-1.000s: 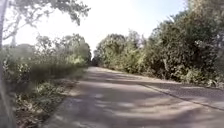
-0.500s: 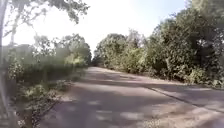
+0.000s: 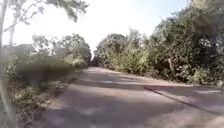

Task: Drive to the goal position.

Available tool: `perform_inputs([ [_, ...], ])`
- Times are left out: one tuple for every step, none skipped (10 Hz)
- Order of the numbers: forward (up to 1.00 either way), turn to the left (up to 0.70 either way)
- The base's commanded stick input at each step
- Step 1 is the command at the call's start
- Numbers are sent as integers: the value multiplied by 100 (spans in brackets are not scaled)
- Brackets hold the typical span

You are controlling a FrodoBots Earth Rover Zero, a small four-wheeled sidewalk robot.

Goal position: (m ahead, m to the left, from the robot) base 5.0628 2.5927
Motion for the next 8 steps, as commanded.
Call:
perform_inputs([
  [70, 0],
  [70, 3],
  [70, 25],
  [70, 35],
  [70, 35],
  [70, 35],
  [70, 7],
  [70, 0],
])
